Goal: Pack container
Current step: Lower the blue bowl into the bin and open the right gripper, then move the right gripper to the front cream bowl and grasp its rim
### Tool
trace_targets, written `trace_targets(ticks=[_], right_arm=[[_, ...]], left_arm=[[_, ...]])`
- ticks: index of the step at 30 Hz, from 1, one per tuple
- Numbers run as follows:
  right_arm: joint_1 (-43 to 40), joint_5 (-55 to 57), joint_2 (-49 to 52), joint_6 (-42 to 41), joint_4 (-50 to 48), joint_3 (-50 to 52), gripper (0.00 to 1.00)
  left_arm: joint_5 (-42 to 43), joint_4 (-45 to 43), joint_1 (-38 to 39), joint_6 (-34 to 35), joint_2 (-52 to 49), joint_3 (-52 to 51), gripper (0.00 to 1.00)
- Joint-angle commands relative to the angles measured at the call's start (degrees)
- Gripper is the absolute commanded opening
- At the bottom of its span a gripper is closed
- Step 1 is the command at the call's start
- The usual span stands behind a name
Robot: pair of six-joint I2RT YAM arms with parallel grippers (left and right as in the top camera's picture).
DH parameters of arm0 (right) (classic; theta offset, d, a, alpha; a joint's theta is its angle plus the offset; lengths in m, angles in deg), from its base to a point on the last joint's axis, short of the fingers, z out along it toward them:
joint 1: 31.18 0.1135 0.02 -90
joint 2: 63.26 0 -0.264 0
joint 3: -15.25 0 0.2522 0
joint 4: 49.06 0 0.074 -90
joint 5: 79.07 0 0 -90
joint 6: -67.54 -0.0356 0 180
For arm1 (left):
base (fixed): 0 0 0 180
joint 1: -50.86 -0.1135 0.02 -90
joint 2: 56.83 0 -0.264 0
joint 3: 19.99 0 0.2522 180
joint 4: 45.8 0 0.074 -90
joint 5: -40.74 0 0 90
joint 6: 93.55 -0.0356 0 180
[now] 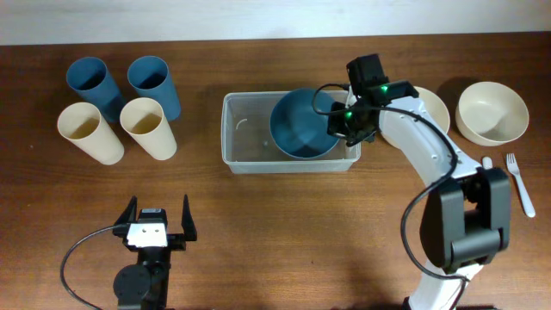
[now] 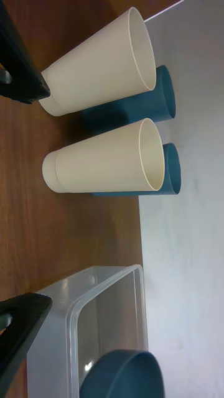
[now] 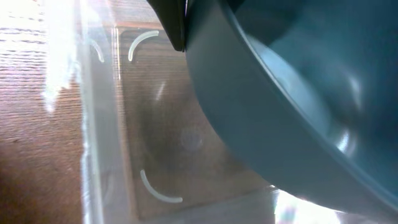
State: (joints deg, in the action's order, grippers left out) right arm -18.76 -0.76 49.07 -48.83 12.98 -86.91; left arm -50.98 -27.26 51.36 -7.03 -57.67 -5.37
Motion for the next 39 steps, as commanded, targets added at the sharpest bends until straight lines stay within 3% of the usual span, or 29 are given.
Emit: trace_targets(ticks=[1,6,11,19,24,33,36,39], right_arm=[[0.0,-2.5,1.6,0.3,-0.3,-1.0,0.07],[-0.1,-3.1,1.6,0.4,-0.3,-1.0,0.12],[-0.1,-2.8,1.6,0.4,-0.3,-1.0,0.36],[-1.6,-2.7,1.6,0.5,3.2,-5.7,0.42],[-2.8,-3.0,1.6,2.2,10.4,-18.0,0.54],[-9.5,3.5,1.6,1.0,29.4,-49.9,0.93],[-14.6,10.4,1.6,-2.7,39.6,-57.8,1.00],[-19.7,15.8,1.6,-6.1,48.9,-61.5,0.99]], left_arm=[[0.6,0.0,0.1,-0.7,0.4,-0.3,0.99],[0.6,0.0,0.1,-0.7,0.4,-0.3,0.99],[0.6,0.0,0.1,-0.7,0.4,-0.3,1.00],[0.6,0.0,0.1,-0.7,0.4,-0.3,1.00],[0.6,0.0,0.1,-0.7,0.4,-0.3,1.00],[0.6,0.0,0.1,-0.7,0.4,-0.3,1.00],[0.6,0.0,0.1,-0.7,0.4,-0.3,1.00],[0.6,0.0,0.1,-0.7,0.4,-0.3,1.00]])
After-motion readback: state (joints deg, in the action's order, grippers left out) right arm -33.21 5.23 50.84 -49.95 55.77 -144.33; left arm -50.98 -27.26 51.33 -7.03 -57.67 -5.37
